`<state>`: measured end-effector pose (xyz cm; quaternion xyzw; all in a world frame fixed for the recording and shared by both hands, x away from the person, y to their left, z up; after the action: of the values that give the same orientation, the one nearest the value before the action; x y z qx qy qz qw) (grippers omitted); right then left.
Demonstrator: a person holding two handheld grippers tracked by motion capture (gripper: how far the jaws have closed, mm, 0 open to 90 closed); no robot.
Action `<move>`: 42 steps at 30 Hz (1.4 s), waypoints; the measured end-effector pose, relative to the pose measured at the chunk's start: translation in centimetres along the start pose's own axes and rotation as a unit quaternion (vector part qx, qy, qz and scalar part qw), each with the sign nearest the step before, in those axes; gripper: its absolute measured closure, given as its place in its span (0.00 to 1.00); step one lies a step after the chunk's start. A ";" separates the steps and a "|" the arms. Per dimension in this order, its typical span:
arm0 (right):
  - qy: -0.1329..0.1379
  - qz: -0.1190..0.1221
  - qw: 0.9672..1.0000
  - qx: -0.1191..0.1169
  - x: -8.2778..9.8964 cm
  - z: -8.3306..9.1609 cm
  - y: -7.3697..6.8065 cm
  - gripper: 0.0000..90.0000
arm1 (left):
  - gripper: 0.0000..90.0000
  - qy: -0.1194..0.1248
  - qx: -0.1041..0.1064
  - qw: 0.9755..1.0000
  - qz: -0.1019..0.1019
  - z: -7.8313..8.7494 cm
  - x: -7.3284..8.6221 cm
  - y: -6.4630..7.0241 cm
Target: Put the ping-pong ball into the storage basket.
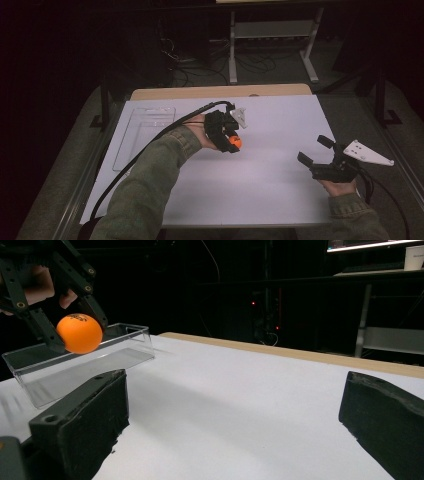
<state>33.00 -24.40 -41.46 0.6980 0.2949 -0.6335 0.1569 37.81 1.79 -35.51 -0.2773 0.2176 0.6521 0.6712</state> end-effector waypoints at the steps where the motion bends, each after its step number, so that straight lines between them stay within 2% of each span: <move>1: 0.000 0.000 1.000 0.000 0.0 0.0 0.0 0.00 | 0.56 0.001 0.000 1.000 0.000 0.1 0.0 0.0; 11: 0.000 0.000 1.000 0.001 0.0 0.0 0.0 0.00 | 0.56 -0.002 -0.013 1.000 -0.001 2.2 0.1 -0.2; 17: 0.000 0.001 1.000 0.000 0.0 0.0 0.0 0.00 | 0.56 0.005 -0.019 1.000 0.001 3.5 0.1 -0.1; 29: 0.001 0.001 1.000 0.001 0.0 0.0 0.0 0.00 | 0.56 -0.014 -0.028 0.999 -0.007 5.2 0.7 0.3; 33: 0.000 0.002 1.000 0.001 0.0 0.0 0.0 0.00 | 0.56 -0.027 -0.030 0.999 -0.010 5.6 1.0 0.5; 42: -0.002 0.001 1.000 -0.003 0.0 0.0 -0.1 0.00 | 0.56 -0.026 -0.041 0.999 -0.009 7.2 1.4 0.3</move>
<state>32.95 -24.36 -41.48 0.6968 0.2956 -0.6337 0.1599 37.09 7.53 -31.01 -0.2893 0.1711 0.6613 0.6706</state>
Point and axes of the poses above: each handheld gripper's, and its own axes: z roughly backward along the jaws, x roughly out of its underside, y roughly to its right, the point moved 7 cm from there along -z, roughly forward along the jaws, and after that the axes turned 15 degrees about y, right-handed, at the moved point
